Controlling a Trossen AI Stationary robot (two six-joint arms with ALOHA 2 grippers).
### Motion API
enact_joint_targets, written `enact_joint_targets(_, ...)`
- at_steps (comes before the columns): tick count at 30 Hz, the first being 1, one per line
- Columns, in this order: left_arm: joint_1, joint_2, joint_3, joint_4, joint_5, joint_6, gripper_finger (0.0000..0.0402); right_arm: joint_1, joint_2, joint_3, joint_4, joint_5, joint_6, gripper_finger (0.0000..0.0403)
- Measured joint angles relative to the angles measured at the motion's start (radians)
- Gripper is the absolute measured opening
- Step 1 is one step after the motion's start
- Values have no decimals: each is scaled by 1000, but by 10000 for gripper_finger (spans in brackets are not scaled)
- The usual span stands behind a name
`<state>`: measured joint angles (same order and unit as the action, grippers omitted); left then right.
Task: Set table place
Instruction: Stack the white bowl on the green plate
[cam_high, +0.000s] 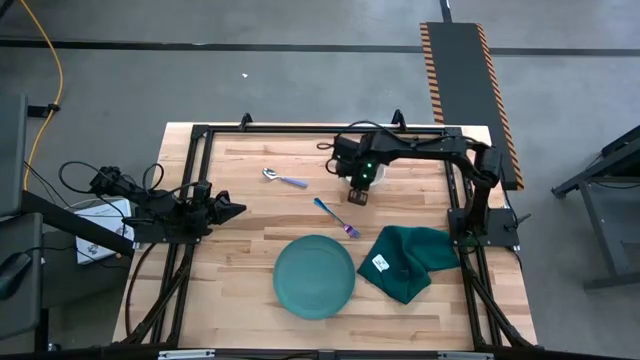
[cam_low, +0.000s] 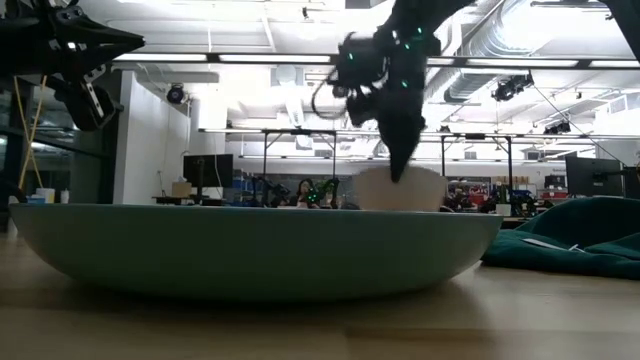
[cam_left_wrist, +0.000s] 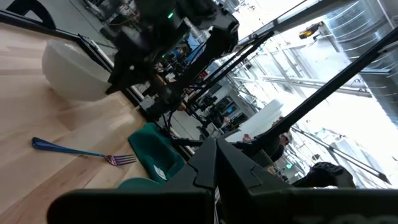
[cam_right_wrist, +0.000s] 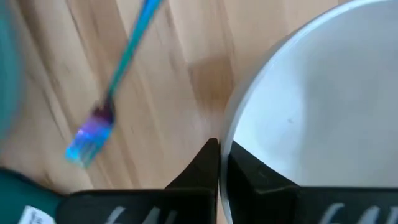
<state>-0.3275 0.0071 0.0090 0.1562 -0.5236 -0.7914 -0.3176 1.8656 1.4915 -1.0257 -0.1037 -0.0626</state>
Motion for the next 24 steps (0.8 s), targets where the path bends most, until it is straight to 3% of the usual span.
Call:
enact_joint_targets(13,0,0,0,0,34,-2,1,88,0,295,-57,-131,68,0)
enact_joint_targets(24,0,0,0,-1,50,-2,1,287,0,346,-44,-144,190,0)
